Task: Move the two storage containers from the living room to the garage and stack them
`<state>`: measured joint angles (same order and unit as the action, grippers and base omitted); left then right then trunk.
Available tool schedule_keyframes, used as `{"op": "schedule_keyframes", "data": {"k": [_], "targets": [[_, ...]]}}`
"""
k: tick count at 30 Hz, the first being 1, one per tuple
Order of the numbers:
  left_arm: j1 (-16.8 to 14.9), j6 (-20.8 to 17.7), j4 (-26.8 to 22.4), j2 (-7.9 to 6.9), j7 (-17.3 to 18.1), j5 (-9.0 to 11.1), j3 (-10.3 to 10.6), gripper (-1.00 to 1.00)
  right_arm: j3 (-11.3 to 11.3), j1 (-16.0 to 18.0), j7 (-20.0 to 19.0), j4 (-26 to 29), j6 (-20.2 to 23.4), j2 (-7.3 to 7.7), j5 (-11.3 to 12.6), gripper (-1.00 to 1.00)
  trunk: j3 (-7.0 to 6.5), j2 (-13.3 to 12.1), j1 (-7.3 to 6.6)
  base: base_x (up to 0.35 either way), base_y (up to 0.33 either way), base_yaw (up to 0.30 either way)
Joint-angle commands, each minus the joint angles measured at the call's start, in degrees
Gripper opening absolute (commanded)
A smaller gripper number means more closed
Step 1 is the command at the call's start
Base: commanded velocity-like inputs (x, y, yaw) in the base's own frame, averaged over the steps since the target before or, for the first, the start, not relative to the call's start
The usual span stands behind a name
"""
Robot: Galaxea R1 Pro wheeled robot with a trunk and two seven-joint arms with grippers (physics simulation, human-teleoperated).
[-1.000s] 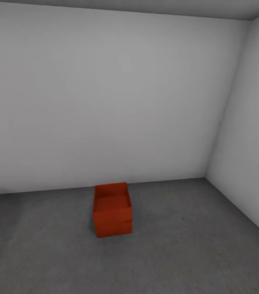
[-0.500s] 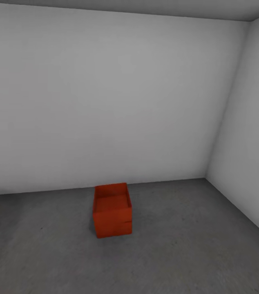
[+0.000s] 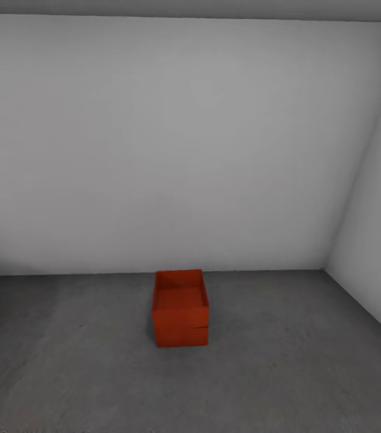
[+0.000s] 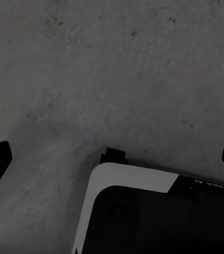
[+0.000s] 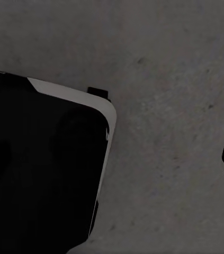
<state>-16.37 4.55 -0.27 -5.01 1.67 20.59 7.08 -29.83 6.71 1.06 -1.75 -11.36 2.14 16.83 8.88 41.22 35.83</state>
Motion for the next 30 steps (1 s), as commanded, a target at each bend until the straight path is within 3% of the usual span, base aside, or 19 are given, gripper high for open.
{"op": "schedule_keyframes", "data": {"k": [1, 30], "targets": [[-0.06, 0.20, 0.10, -0.02, 0.17, 0.59, 0.48, 1.00, -0.49, 0.06, 0.04, -0.17, -0.35, -0.03, 0.49, 1.00, 0.07, 0.07, 0.01, 0.000, 0.000, 0.213], [-0.06, 0.20, 0.10, 0.00, 0.17, 0.59, 0.48, 1.00, -0.49, 0.06, 0.08, -0.18, -0.40, -0.05, 0.59, 1.00, -0.69, 0.07, 0.01, 0.000, 0.000, 0.021]]}}
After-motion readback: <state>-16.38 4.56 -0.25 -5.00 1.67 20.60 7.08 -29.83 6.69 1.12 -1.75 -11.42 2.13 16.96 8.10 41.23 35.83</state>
